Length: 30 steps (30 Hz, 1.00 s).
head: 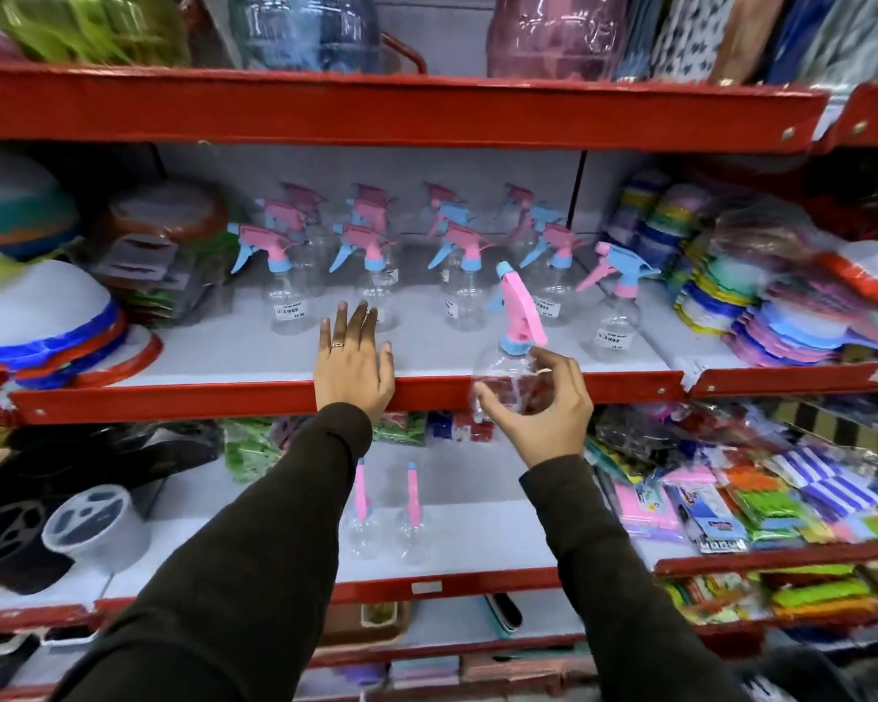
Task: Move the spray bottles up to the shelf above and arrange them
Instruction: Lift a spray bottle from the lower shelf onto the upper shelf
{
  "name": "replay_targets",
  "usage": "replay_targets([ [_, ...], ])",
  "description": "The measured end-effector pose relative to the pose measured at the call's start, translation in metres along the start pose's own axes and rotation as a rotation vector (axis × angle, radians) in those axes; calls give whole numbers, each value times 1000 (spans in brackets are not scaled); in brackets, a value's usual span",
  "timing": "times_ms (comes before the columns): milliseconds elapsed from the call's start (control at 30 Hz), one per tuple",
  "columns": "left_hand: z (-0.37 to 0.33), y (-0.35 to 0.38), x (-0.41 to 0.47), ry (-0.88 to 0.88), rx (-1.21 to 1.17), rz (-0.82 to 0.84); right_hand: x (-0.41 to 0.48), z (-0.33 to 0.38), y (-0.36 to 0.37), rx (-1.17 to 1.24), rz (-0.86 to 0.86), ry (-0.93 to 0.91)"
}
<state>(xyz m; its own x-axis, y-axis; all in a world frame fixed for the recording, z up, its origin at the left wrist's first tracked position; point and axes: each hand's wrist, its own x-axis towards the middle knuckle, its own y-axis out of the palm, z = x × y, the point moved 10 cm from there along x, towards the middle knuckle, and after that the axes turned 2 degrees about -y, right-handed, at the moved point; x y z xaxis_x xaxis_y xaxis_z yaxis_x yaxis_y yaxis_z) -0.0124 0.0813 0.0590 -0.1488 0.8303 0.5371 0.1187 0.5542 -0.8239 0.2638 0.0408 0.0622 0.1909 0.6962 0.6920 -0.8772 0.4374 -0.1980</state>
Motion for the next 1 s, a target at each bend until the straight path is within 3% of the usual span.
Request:
replay_targets([
  [433,1,1,0,6,-21,-24,70,-39,63,-182,164,247],
  [833,1,3,0,0,-3,-12,68,-35,71,-293,172,210],
  [1000,1,2,-1,-1,-12,-13,74,-31,77,-222,182,163],
])
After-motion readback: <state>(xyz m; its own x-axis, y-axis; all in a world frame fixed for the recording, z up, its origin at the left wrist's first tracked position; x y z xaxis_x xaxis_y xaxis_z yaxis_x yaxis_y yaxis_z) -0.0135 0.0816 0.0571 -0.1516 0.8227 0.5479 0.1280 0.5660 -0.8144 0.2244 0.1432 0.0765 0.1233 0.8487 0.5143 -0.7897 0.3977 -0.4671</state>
